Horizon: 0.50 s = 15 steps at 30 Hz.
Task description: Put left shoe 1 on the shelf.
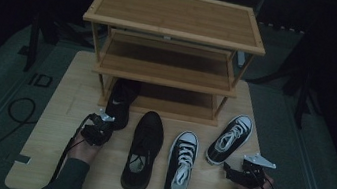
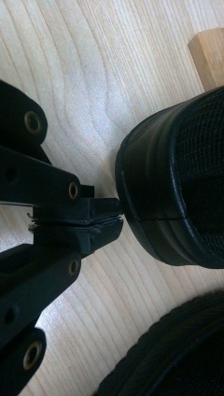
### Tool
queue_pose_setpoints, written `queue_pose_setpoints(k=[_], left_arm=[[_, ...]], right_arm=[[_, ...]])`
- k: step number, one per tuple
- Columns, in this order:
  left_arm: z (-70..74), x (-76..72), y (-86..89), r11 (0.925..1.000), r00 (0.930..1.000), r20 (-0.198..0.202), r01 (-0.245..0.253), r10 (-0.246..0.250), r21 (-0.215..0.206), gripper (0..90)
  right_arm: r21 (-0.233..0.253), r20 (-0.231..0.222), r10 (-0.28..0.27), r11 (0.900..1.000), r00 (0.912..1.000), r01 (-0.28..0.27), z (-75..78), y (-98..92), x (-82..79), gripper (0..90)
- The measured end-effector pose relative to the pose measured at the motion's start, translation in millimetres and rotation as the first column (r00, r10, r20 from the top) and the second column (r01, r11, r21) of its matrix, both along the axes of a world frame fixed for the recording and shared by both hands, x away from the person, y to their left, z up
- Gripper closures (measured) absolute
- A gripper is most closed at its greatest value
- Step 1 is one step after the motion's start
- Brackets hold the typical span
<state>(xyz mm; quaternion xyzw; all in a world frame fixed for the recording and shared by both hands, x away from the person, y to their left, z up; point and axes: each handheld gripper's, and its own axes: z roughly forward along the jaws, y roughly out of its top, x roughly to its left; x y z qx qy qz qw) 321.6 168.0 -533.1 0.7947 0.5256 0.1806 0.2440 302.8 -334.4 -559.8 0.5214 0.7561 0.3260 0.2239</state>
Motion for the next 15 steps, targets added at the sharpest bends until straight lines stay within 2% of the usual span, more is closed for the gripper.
queue_pose_setpoints(k=[6,15], left_arm=[[2.7,8.1,-1.1,0.9997,0.9999,0.0,-0.015,0.016,-0.021,88.6],[1.7,22.0,-7.7,0.9996,0.9996,0.017,-0.021,0.021,-0.02,89.5]], right_arm=[[0.0,0.0,0.001,1.0,1.0,-0.001,0.0,0.0,0.0,16.2],[-0.001,0.0,0.001,1.0,1.0,-0.001,0.0,-0.1,0.1,16.2]])
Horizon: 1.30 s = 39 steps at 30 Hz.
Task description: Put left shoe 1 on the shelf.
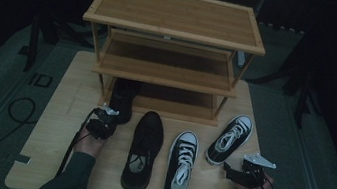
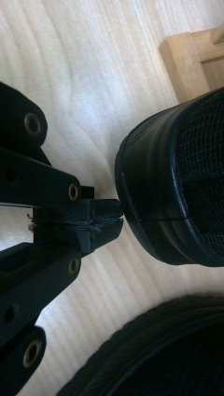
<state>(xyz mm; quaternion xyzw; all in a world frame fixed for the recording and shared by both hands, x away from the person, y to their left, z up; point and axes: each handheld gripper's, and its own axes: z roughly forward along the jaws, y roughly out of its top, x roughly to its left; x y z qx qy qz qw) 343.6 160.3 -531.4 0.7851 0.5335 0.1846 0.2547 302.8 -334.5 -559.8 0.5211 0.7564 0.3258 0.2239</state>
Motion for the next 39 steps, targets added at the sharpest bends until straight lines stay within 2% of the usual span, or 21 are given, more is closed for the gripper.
queue_pose_setpoints(k=[12,19,25,26,27,29,32,38,39], left_arm=[[-2.6,20.7,-6.0,0.9994,0.9997,0.017,-0.015,0.015,0.032,89.9],[-4.8,33.6,-9.4,0.9993,0.9992,0.023,-0.032,0.032,0.018,89.9],[-6.4,37.7,-6.0,0.9992,0.9989,0.023,-0.041,0.041,0.005,89.1],[-6.5,37.5,-5.9,0.9993,0.9991,0.021,-0.036,0.036,0.005,86.9],[-6.0,36.3,-6.6,0.9999,0.9997,0.02,-0.014,0.014,0.004,78.3],[-3.4,34.0,-8.0,1.0,0.9996,0.029,-0.001,0.001,-0.003,72.5],[2.0,30.5,-8.2,0.9998,0.9991,0.043,0.007,-0.006,-0.02,68.1],[17.2,19.7,-6.4,0.9969,0.9972,0.057,0.053,-0.05,-0.059,60.0],[20.8,17.1,-7.2,0.9936,0.9948,0.041,0.096,-0.094,-0.06,57.0]], right_arm=[[0.0,0.0,0.0,1.0,1.0,0.0,0.0,0.0,0.0,16.2],[0.0,0.0,0.001,1.0,1.0,-0.001,0.0,0.0,0.1,16.2],[0.0,0.0,0.002,1.0,1.0,-0.002,0.0,-0.1,0.1,16.2],[-0.001,0.0,0.002,1.0,1.0,-0.002,0.0,-0.1,0.1,16.1],[-0.001,-0.001,0.002,1.0,1.0,-0.002,0.0,-0.1,0.1,16.2],[-0.001,-0.001,0.003,1.0,1.0,-0.003,0.0,-0.1,0.2,16.1],[-0.001,-0.001,0.003,1.0,1.0,-0.003,0.0,-0.2,0.2,16.1],[0.0,-0.002,0.005,1.0,1.0,-0.005,0.1,-0.1,0.6,15.8],[0.0,-0.002,0.006,1.0,1.0,-0.006,0.0,0.0,0.7,15.7]])
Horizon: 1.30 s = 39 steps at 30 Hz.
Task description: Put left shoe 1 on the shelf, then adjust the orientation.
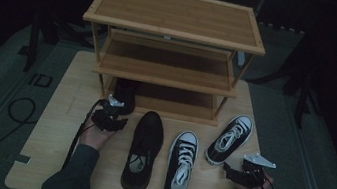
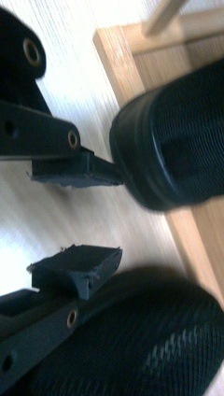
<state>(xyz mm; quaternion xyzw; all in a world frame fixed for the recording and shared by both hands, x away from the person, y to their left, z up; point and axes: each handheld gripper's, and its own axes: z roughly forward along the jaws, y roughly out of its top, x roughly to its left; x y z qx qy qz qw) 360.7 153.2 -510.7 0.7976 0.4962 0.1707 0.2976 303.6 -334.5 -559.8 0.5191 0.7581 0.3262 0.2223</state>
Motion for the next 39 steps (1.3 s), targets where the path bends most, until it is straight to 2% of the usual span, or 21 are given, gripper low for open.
queue_pose_setpoints(k=[1,3,4,11,15,18,22,25,27,30,39], left_arm=[[0.0,0.0,0.0,1.0,1.0,0.0,0.0,0.0,0.0,56.5],[3.8,-3.6,-1.2,0.9995,0.9995,-0.004,0.03,-0.03,0.005,56.3],[7.2,-5.7,-1.5,0.9989,0.9992,-0.008,0.04,-0.04,-0.024,55.7],[18.8,-10.6,-1.9,0.9984,0.9992,-0.007,0.04,-0.04,-0.041,54.5],[24.3,-14.7,-2.0,0.9958,0.9984,-0.008,0.055,-0.056,-0.073,52.5],[31.0,-16.0,-1.6,0.9946,0.9981,-0.028,0.051,-0.054,-0.09,48.1],[37.2,-19.5,1.9,0.9909,0.9979,-0.021,0.059,-0.062,-0.121,47.3],[41.6,-24.2,5.3,0.9905,0.9975,-0.018,0.066,-0.069,-0.12,47.0],[44.4,-27.1,6.6,0.9878,0.9968,-0.014,0.076,-0.079,-0.136,47.0],[51.1,-34.4,7.6,0.9782,0.9936,0.003,0.112,-0.113,-0.175,47.1],[62.1,-47.0,7.1,0.9585,0.9847,0.019,0.173,-0.173,-0.227,50.3]], right_arm=[[0.0,0.0,0.0,1.0,1.0,0.0,0.0,0.0,0.0,15.7],[0.0,0.0,0.0,1.0,1.0,0.0,0.0,0.0,0.0,15.7],[0.0,0.0,0.001,1.0,1.0,-0.001,0.0,0.0,0.1,15.7],[0.0,-0.001,0.001,1.0,1.0,-0.001,0.0,0.0,0.2,15.7],[0.0,-0.001,0.001,1.0,1.0,-0.001,0.0,0.0,0.1,15.7],[0.0,0.0,0.001,1.0,1.0,-0.001,0.0,0.0,0.1,15.6],[0.0,-0.001,0.001,1.0,1.0,-0.001,0.0,0.0,0.1,15.7],[0.0,-0.001,0.001,1.0,1.0,-0.001,0.0,0.0,0.1,15.7],[0.001,0.0,0.0,1.0,1.0,0.0,0.0,0.1,0.1,15.7],[0.001,0.0,0.001,1.0,1.0,-0.001,0.0,0.1,0.1,15.7],[0.0,0.0,0.001,1.0,1.0,-0.001,0.0,0.1,0.2,15.7]])
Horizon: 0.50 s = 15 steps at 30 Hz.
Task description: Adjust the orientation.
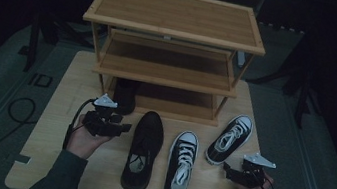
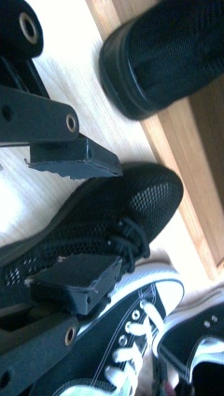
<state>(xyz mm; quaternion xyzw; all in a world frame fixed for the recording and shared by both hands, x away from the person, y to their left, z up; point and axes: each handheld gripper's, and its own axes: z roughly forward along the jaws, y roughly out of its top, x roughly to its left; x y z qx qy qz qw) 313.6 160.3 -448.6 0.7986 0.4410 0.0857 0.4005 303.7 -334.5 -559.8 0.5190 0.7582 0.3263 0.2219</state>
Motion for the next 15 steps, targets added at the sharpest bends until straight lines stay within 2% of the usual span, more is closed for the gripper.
queue_pose_setpoints(k=[6,15], left_arm=[[2.4,-1.3,-3.6,0.9993,0.9996,-0.014,0.025,-0.025,-0.027,54.4],[9.8,-8.5,-15.8,0.9979,0.9977,-0.024,0.064,-0.064,-0.007,57.2]], right_arm=[[0.001,0.0,0.0,1.0,1.0,0.0,0.0,0.1,-0.1,15.7],[0.0,0.0,0.0,1.0,1.0,0.0,0.0,0.0,0.0,15.7]])
